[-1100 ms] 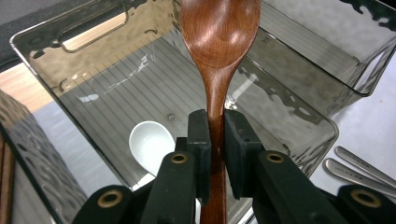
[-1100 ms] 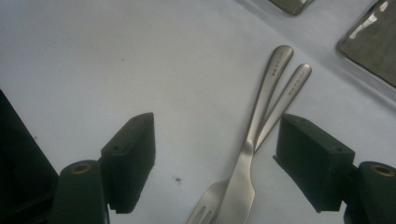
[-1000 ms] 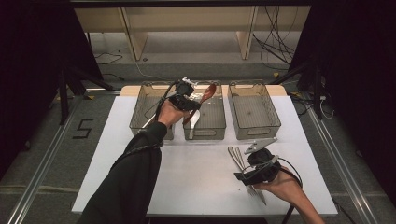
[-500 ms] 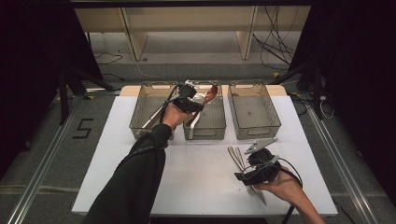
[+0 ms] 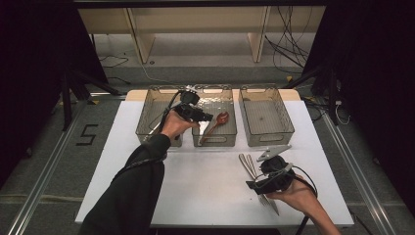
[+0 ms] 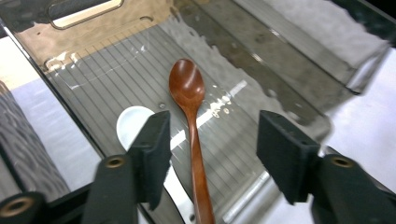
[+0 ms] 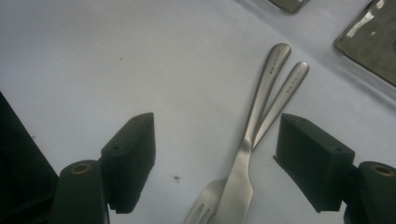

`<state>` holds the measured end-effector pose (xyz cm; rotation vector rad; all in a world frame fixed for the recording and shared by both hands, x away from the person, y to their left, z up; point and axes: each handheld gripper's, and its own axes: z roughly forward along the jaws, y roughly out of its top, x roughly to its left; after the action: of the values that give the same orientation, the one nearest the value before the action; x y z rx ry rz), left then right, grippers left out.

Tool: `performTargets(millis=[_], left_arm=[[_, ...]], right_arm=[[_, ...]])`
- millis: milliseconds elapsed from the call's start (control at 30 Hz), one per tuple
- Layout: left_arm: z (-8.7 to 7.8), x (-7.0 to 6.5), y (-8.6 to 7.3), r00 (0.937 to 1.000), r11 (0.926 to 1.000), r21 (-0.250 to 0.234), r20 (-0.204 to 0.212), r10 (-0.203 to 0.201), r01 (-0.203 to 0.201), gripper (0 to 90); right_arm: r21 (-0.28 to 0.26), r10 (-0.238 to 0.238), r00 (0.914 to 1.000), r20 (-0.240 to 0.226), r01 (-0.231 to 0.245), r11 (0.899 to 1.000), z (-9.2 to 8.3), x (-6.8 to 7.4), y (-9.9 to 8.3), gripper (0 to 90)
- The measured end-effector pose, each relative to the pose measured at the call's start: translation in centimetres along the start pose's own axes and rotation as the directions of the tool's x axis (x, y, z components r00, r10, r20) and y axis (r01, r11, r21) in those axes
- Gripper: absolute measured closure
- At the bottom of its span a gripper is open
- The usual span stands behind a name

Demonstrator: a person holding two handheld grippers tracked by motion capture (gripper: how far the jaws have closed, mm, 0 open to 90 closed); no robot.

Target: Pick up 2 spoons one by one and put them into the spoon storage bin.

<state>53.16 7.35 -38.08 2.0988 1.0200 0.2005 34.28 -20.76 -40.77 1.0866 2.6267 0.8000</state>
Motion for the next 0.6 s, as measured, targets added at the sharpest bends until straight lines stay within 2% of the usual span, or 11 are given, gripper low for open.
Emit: performTargets(millis=[233,400,600], left_arm=[[-3.4,-0.7,-1.3,0.9989,0.9993,-0.005,0.030,0.037,-0.037,32.0],[-5.7,-1.6,-3.2,0.9968,0.9982,-0.026,0.059,0.055,-0.053,29.1],[-8.0,-2.5,-5.8,0.9952,0.9959,-0.076,0.080,0.055,-0.049,27.1]], right_arm=[[0.001,0.004,1.0000,0.007,-0.004,1.000,0.0,0.1,0.0,29.2],[0.005,0.010,0.9999,0.012,-0.010,1.000,0.0,0.0,0.0,29.3],[0.011,0.023,0.9995,0.020,-0.023,1.000,0.1,-0.2,0.0,29.5]])
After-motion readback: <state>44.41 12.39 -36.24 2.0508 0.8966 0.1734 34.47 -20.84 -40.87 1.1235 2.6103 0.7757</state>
